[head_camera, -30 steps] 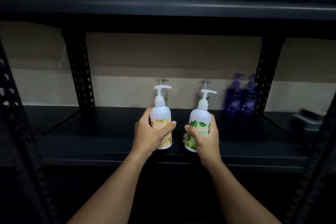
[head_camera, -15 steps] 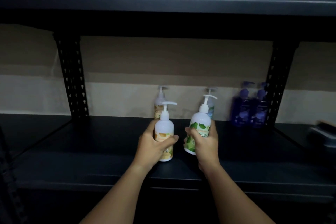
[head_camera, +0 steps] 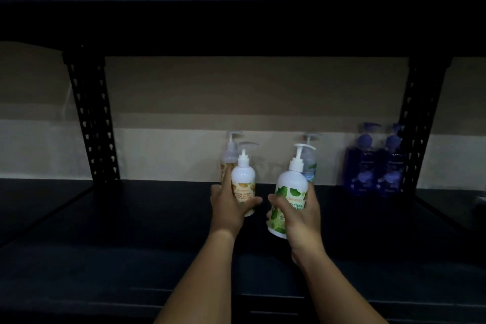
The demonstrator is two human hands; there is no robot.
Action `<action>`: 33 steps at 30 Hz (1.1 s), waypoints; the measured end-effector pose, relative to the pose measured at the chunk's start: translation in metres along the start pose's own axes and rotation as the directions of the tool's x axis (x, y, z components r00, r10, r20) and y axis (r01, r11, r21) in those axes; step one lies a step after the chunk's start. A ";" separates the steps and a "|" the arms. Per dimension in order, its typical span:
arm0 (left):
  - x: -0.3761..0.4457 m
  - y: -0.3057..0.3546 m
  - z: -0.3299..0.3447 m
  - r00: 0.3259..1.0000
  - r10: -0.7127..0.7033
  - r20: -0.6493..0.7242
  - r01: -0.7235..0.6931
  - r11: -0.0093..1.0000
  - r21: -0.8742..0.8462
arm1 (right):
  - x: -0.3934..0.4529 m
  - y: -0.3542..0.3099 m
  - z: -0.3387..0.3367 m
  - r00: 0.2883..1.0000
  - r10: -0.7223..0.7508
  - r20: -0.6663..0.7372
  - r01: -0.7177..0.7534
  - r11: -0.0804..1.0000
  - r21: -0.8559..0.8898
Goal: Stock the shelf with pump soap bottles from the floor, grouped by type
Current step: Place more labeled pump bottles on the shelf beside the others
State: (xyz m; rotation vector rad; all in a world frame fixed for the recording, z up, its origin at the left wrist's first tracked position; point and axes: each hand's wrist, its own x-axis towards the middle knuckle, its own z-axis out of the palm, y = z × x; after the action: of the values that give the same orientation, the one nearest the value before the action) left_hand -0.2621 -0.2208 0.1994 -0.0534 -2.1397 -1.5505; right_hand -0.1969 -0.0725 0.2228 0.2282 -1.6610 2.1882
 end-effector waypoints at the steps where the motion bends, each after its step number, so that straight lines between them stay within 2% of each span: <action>1: 0.005 -0.002 0.004 1.000 0.010 -0.012 -0.010 0.999 0.032 | 0.000 0.000 0.000 1.000 -0.002 0.009 0.002 1.000 0.004; 6: 0.022 0.000 0.017 0.991 0.050 -0.120 -0.033 0.990 0.136 | 0.002 0.002 -0.001 0.999 -0.013 0.045 0.013 1.000 0.001; 11: 0.034 0.002 0.028 0.988 0.074 -0.139 -0.030 0.955 0.297 | 0.004 0.007 0.001 0.997 -0.020 0.068 0.025 0.998 -0.066; 17: 0.049 0.001 0.036 0.985 0.133 -0.112 -0.059 0.863 0.502 | 0.005 0.006 0.005 0.998 -0.009 0.059 0.013 0.998 -0.069; 19: 0.049 0.003 0.035 0.982 0.133 -0.135 -0.047 0.861 0.507 | 0.005 0.007 0.005 0.998 -0.007 0.065 0.011 0.998 -0.062; 22: 0.052 0.006 0.034 0.960 0.216 -0.180 -0.052 0.766 0.641 | 0.005 0.006 0.005 0.998 -0.007 0.066 0.011 0.998 -0.064; 25: 0.058 0.001 0.034 0.918 0.320 -0.232 -0.124 0.791 0.599 | 0.007 0.007 0.005 0.999 0.003 0.050 0.000 0.998 -0.068; 29: 0.065 -0.008 0.027 0.936 0.234 -0.263 -0.063 0.847 0.528 | 0.006 0.007 0.004 1.000 0.014 0.024 -0.012 0.998 -0.064; 33: 0.067 -0.012 0.026 0.936 0.237 -0.259 -0.068 0.847 0.527 | 0.005 0.007 0.004 0.999 0.018 0.027 -0.016 0.997 -0.070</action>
State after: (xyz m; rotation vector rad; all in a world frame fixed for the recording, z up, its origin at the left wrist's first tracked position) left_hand -0.3345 -0.2187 0.2103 0.1872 -2.1487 -0.7917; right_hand -0.2048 -0.0771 0.2200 0.2267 -1.7573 2.1443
